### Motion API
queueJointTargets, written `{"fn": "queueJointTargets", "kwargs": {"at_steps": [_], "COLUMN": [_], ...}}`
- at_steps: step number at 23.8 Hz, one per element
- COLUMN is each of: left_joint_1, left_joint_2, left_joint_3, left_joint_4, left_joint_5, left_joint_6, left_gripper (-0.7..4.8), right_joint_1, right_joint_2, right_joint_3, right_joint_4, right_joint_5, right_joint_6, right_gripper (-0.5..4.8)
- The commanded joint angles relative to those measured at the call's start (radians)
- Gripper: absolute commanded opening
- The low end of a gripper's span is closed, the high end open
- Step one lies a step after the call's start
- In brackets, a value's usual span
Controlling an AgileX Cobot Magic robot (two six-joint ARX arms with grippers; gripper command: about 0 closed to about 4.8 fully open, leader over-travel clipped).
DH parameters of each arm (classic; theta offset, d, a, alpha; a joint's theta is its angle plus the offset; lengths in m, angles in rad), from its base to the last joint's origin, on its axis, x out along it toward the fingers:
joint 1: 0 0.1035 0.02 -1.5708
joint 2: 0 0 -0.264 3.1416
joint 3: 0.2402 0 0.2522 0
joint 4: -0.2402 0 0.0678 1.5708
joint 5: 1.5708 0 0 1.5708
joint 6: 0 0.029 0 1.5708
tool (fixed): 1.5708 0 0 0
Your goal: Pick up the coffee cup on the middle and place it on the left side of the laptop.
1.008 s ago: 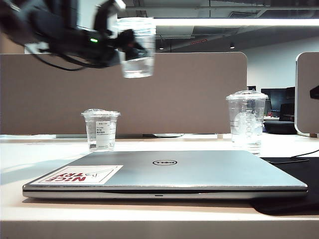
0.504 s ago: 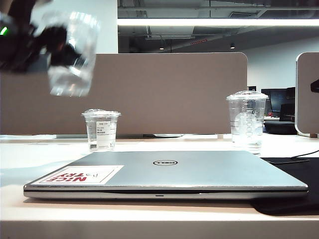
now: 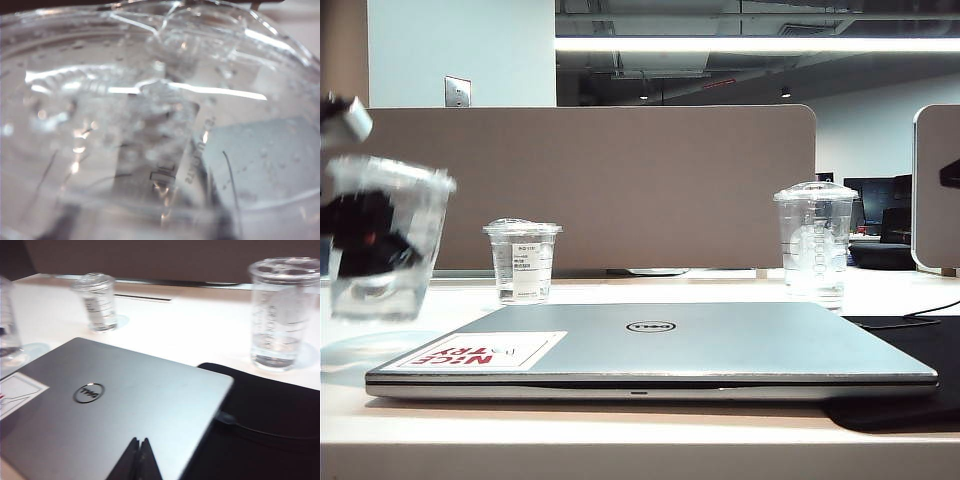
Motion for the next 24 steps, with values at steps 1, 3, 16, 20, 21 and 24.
{"fn": "queueJointTargets", "kwargs": {"at_steps": [1,3,16,20,21,24], "left_joint_1": [0.027,0.028,0.028,0.028,0.028,0.028], "left_joint_2": [0.086,0.126,0.362,0.362,0.362,0.356], "left_joint_3": [0.004,0.004,0.004,0.001,-0.002,-0.027], "left_joint_4": [0.168,0.214,0.421,0.42,0.422,0.436], "left_joint_5": [0.016,0.018,0.017,0.032,0.032,0.032], "left_joint_6": [-0.03,-0.037,-0.085,-0.082,-0.083,-0.082], "left_gripper": [3.1,3.09,3.71,4.15,4.19,4.72], "right_joint_1": [0.073,0.102,0.194,0.194,0.194,0.194], "right_joint_2": [0.034,0.054,0.119,0.119,0.119,0.119], "right_joint_3": [-0.004,-0.004,-0.004,-0.004,-0.004,-0.004], "right_joint_4": [0.018,0.018,0.019,0.018,0.018,0.018], "right_joint_5": [-0.001,-0.001,-0.001,-0.001,-0.001,-0.001], "right_joint_6": [-0.001,-0.001,-0.001,-0.001,-0.001,-0.001], "right_gripper": [-0.05,-0.05,-0.05,-0.05,-0.05,-0.05]}}
